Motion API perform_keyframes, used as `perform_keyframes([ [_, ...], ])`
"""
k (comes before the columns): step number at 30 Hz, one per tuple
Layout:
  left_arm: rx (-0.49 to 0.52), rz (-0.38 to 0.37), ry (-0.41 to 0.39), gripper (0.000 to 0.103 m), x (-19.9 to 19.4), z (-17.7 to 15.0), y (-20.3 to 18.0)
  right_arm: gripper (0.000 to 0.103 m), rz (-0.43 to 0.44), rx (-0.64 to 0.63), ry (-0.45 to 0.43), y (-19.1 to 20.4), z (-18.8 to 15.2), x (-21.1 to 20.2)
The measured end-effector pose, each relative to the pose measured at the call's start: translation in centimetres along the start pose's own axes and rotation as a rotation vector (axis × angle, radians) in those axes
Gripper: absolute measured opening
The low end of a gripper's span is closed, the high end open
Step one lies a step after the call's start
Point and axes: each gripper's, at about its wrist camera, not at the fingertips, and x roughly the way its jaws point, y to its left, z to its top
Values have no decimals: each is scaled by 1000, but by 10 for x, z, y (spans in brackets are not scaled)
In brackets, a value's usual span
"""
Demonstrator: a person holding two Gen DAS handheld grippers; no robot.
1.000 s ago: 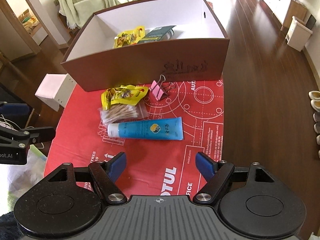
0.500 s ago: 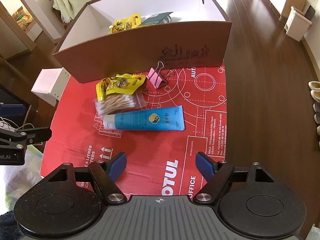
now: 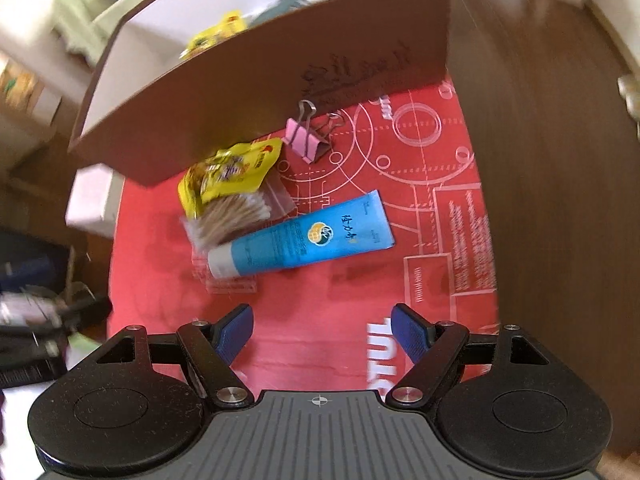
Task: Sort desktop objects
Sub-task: 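Move right tool down to the blue tube and close on it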
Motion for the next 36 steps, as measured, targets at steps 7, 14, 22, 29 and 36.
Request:
perform_keyframes([
  [7,1,0,6,90,13,4,13,79,78,346,33,-21,17,25],
  [14,3,-1,14,90,26,10,26,78,41,425,-17,-19,32,41],
  [22,14,-7,33,90,41,18,35,76,-96,155,-42,15,35,54],
  [29,21,-45,23,89,46,24,35,43,-139,-156,-39,26,18,50],
  [36,14,-137,-5,89,50,33,28,43,-125,-175,-47,-4,8,37],
])
